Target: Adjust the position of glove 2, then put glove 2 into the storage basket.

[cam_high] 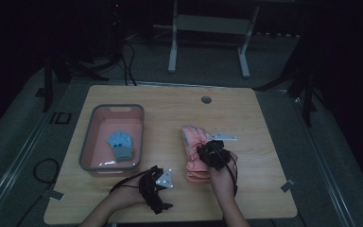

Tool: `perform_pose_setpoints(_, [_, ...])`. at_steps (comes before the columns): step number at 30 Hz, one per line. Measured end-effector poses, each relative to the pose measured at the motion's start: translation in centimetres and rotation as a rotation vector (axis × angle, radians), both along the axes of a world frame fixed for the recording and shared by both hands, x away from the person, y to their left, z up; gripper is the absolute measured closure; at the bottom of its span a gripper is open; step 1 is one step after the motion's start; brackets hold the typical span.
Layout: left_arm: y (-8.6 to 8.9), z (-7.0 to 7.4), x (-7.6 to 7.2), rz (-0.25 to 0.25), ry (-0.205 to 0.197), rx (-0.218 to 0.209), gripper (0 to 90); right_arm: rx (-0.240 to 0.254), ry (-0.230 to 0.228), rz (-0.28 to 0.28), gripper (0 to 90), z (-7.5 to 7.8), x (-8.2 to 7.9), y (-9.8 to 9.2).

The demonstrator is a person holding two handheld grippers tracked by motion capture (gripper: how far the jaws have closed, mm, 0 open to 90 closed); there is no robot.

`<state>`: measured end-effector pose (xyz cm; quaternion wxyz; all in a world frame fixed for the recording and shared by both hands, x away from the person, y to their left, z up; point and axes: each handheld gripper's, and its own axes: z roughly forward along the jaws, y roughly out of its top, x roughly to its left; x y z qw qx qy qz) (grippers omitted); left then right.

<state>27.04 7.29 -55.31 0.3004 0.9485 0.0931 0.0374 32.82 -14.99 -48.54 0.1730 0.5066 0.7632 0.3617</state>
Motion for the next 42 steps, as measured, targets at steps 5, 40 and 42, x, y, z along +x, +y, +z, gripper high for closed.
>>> perform_pose_setpoints(5, [0.0, 0.0, 0.1, 0.014, 0.011, 0.001, 1.9, 0.002, -0.019, 0.054, 51.8, 0.7, 0.0, -0.6])
perform_pose_setpoints(40, [-2.7, 10.4, 3.7, 0.345, -0.034, -0.187, 1.9, -0.001, -0.056, 0.322, 12.9, 2.7, 1.5, -9.5])
perform_pose_setpoints(42, [-3.5, 10.5, 5.1, 0.351, -0.009, -0.192, 2.6, 0.026, -0.033, 0.329, 11.6, 2.4, 1.9, -8.7])
